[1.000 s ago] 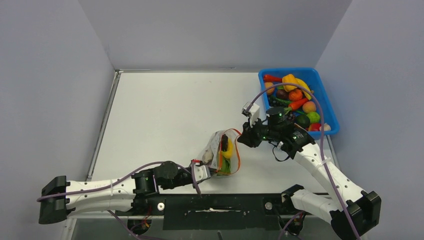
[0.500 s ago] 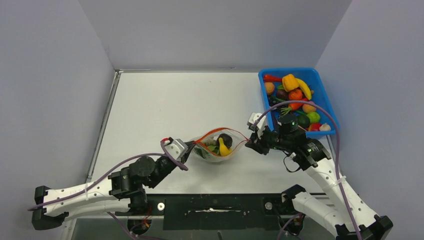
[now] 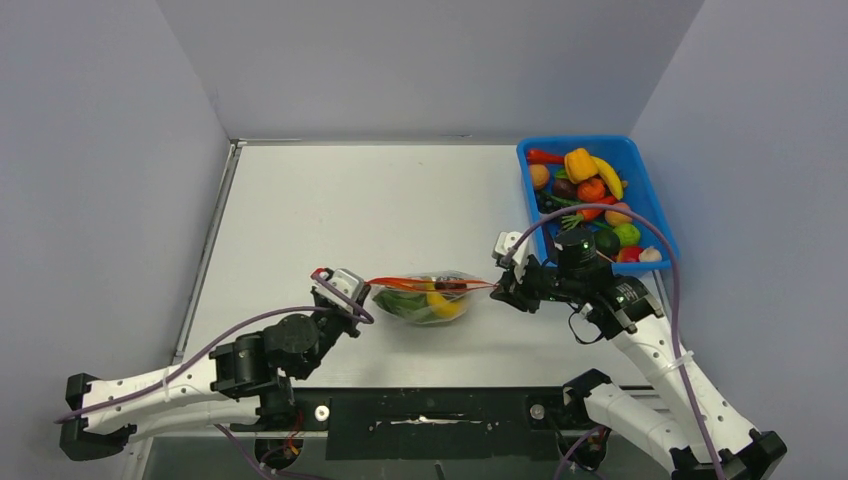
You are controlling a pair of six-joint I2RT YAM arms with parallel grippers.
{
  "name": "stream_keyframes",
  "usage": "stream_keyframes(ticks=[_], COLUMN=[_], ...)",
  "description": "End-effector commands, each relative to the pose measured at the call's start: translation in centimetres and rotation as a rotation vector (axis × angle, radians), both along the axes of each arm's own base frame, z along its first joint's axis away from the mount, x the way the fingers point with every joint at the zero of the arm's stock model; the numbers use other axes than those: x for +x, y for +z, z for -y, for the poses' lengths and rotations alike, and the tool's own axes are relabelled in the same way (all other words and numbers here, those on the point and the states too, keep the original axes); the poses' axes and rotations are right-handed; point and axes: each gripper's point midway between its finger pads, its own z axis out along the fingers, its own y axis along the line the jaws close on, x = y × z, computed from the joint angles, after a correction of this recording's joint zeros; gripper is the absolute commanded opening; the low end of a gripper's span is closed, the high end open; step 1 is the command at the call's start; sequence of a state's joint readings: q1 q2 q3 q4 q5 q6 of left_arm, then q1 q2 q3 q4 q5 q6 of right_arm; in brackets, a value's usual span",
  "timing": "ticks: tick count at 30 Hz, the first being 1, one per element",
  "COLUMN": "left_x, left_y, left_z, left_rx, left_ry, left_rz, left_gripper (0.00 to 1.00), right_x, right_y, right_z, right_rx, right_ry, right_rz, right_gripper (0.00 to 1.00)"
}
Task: Place the food in the zip-top bag and seal the zipper
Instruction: Zip the zipper food storage bag at the center of the board.
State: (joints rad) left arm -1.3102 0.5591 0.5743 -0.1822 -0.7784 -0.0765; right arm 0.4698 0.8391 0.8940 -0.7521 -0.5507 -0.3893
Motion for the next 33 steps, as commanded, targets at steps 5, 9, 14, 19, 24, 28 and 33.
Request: stream_keyframes(ticks=[5, 9, 14, 19, 24, 28, 33], left_x=[0.0, -0.2, -0.4, -0.4, -0.5, -0.6, -0.7], left_y=[3.1, 2.9, 2.3, 2.3, 2.3, 2.6, 2.8], left_z=[-1.7, -1.5, -0.8, -0.8, -1.1, -1.4, -1.6], left_rx=[-0.214, -0.262, -0.259, -0.272, -0.275, -0.285, -0.292], left_ry=[0.062, 0.049, 0.026, 0.022, 0.016, 0.013, 0.008], left_rz=[0.002, -0.008, -0.021, -0.018, -0.019, -0.01, 0.006], left_gripper=[0.0, 0.0, 0.0, 0.0, 0.0, 0.0, 0.0], right_x=[2.8, 2.9, 3.8, 4.1, 4.7, 4.6, 4.5], right_y=[2.2, 2.1, 3.9, 3.3, 2.9, 2.2, 1.5], right_z=[-2.0, -2.3, -2.7, -3.0, -3.1, -3.8, -4.5], right_rx=[0.218, 0.371, 0.506, 0.562, 0.524, 0.542, 0.566], right_ry=[-0.039, -0.09, -0.176, -0.177, -0.164, -0.138, -0.115], right_rz=[0.195, 0.277, 0.235, 0.258, 0.273, 0.246, 0.198], right_gripper=[0.25, 0.36, 0.59, 0.65, 0.68, 0.63, 0.57])
